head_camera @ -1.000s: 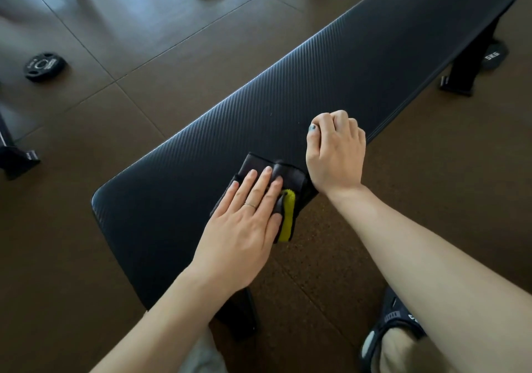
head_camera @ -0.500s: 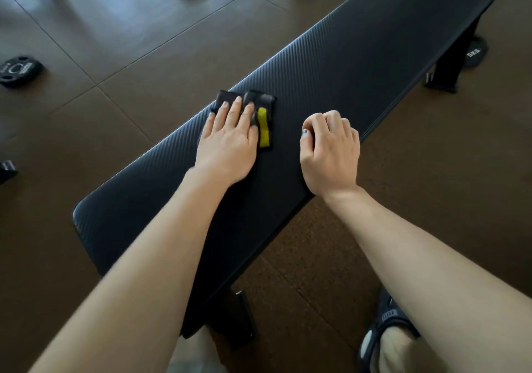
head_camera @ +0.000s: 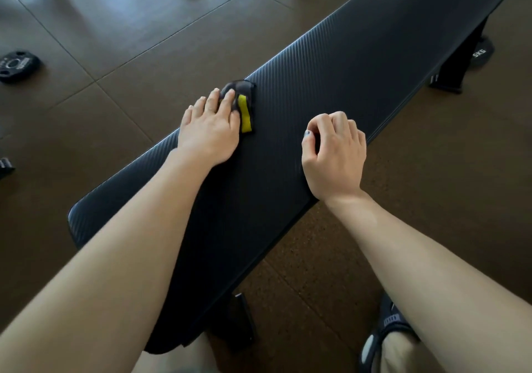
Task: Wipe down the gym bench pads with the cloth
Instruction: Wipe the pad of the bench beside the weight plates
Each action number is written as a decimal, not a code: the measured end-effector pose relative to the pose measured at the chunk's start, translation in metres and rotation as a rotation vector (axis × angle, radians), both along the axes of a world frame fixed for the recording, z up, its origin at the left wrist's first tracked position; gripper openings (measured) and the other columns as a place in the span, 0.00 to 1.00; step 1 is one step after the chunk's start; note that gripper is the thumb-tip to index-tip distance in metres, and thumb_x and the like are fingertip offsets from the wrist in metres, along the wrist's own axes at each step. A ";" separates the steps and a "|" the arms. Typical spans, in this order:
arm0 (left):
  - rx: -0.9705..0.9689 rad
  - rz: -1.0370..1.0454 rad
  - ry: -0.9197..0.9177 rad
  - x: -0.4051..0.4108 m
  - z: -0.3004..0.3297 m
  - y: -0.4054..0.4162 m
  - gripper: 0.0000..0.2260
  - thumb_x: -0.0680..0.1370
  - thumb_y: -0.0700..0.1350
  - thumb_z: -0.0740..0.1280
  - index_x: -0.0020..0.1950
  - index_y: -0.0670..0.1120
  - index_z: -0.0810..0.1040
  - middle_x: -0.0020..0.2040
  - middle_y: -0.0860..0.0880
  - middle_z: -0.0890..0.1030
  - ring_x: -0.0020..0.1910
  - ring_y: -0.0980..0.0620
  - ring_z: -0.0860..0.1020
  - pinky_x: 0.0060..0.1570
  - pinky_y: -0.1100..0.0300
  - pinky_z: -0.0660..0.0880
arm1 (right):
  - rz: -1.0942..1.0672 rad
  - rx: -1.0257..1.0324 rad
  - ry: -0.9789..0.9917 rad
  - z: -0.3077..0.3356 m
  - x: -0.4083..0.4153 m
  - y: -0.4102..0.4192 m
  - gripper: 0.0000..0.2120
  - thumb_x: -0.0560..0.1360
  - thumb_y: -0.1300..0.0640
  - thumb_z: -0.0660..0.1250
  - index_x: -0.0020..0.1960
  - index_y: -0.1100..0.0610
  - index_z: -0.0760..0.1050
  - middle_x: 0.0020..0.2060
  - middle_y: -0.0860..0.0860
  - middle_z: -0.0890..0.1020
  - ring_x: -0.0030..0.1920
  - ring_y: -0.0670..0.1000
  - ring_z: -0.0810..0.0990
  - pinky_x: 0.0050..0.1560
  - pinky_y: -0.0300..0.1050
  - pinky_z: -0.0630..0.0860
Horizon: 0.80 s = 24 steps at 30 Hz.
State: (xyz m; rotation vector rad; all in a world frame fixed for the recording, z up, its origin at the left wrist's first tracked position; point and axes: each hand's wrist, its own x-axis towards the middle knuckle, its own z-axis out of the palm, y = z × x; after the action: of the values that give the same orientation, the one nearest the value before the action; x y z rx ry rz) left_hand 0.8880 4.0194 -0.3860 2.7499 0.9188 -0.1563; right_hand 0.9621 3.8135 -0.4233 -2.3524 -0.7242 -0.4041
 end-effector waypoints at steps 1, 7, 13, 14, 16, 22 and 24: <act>-0.010 0.009 0.009 0.005 0.001 0.001 0.25 0.87 0.56 0.44 0.85 0.55 0.49 0.86 0.49 0.49 0.84 0.46 0.49 0.81 0.49 0.44 | -0.001 -0.004 -0.002 0.000 0.000 0.000 0.07 0.80 0.52 0.59 0.49 0.52 0.75 0.49 0.49 0.76 0.49 0.49 0.73 0.54 0.41 0.64; 0.040 -0.068 -0.026 -0.063 0.002 -0.071 0.27 0.86 0.56 0.41 0.85 0.52 0.47 0.85 0.47 0.44 0.84 0.45 0.42 0.81 0.48 0.38 | -0.007 -0.006 -0.019 -0.001 -0.001 0.000 0.06 0.81 0.53 0.60 0.49 0.53 0.75 0.49 0.49 0.76 0.49 0.49 0.73 0.53 0.41 0.62; 0.062 -0.175 -0.021 -0.084 0.002 -0.111 0.28 0.85 0.57 0.38 0.85 0.52 0.45 0.85 0.47 0.43 0.84 0.45 0.40 0.80 0.49 0.36 | -0.018 0.012 -0.033 -0.003 -0.002 0.000 0.06 0.81 0.54 0.60 0.49 0.53 0.75 0.48 0.49 0.76 0.49 0.49 0.73 0.52 0.41 0.62; 0.055 -0.186 -0.023 -0.072 0.001 -0.105 0.27 0.86 0.57 0.39 0.85 0.53 0.45 0.85 0.47 0.43 0.84 0.45 0.39 0.80 0.49 0.35 | -0.015 0.016 -0.031 -0.003 -0.001 0.000 0.06 0.80 0.55 0.60 0.49 0.53 0.76 0.48 0.49 0.76 0.49 0.49 0.73 0.52 0.41 0.62; 0.021 -0.201 -0.018 -0.041 0.001 -0.092 0.26 0.87 0.57 0.42 0.85 0.54 0.44 0.85 0.48 0.41 0.83 0.46 0.38 0.80 0.49 0.35 | -0.002 0.034 -0.020 -0.002 -0.001 -0.002 0.07 0.79 0.57 0.59 0.49 0.54 0.76 0.48 0.49 0.76 0.49 0.50 0.74 0.52 0.43 0.65; 0.007 -0.224 0.005 -0.028 0.001 -0.111 0.27 0.87 0.56 0.43 0.85 0.51 0.43 0.85 0.46 0.40 0.83 0.45 0.37 0.81 0.48 0.35 | 0.010 0.043 0.000 -0.003 -0.001 -0.004 0.11 0.77 0.61 0.56 0.50 0.56 0.77 0.49 0.52 0.78 0.48 0.53 0.75 0.50 0.44 0.65; 0.024 -0.269 -0.028 -0.061 0.003 -0.136 0.27 0.87 0.56 0.42 0.85 0.50 0.42 0.85 0.46 0.40 0.83 0.46 0.37 0.81 0.49 0.35 | 0.036 0.005 -0.008 0.000 -0.003 -0.004 0.13 0.78 0.59 0.54 0.52 0.58 0.77 0.50 0.54 0.78 0.49 0.54 0.75 0.51 0.46 0.68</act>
State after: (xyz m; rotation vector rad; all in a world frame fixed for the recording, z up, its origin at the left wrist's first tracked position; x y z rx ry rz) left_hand 0.8265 3.8832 -0.3829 2.8794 0.5432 -0.1538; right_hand 0.9590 3.8097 -0.4237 -2.3308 -0.7668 -0.4001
